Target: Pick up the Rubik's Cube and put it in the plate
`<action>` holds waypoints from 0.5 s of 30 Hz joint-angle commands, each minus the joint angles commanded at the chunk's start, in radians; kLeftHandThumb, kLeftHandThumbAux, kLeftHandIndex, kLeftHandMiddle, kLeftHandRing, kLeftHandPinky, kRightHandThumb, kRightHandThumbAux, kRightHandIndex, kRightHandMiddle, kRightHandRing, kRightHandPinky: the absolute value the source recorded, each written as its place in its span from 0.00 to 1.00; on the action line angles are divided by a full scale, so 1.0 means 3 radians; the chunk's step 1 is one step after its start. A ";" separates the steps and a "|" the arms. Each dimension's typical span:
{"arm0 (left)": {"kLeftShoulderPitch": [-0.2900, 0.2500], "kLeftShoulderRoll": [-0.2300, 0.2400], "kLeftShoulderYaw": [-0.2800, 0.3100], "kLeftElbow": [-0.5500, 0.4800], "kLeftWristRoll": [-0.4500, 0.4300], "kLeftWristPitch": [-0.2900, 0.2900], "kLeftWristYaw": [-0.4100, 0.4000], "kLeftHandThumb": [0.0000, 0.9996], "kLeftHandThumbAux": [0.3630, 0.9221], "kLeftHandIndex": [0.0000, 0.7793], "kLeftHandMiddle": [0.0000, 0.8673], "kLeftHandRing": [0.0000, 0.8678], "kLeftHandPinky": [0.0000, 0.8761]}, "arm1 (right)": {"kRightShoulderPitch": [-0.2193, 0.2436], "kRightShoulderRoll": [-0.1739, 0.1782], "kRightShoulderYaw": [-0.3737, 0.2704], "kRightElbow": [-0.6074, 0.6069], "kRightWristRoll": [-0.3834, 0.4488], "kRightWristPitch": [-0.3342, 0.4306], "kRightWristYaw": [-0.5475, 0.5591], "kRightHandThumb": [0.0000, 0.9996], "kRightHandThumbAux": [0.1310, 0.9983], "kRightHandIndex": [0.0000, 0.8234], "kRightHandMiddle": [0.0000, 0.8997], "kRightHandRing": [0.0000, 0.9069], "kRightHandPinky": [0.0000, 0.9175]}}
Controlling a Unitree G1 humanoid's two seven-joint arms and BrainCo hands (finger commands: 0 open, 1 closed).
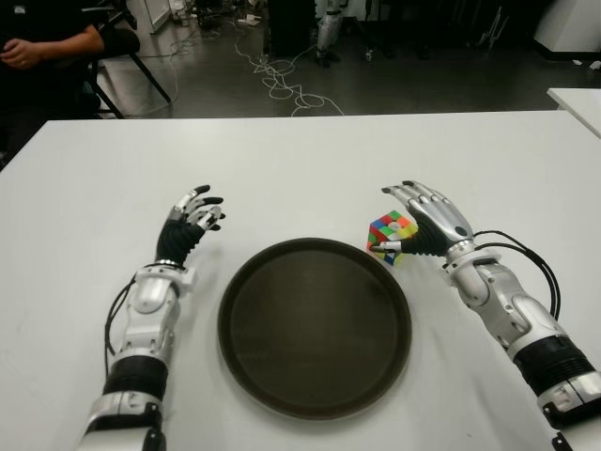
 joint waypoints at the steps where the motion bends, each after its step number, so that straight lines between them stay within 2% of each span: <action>1: 0.0000 0.0001 -0.0001 0.0000 0.0003 0.0002 0.0002 0.62 0.48 0.23 0.34 0.41 0.45 | 0.0002 0.0007 0.0002 0.0002 0.0002 0.0015 -0.0013 0.03 0.41 0.00 0.00 0.00 0.01; 15: 0.0001 0.0005 -0.0010 0.0008 0.0025 -0.0028 0.0006 0.62 0.48 0.23 0.35 0.42 0.45 | 0.0002 0.0068 0.0012 0.0056 0.0044 0.0056 -0.0126 0.06 0.48 0.00 0.00 0.03 0.08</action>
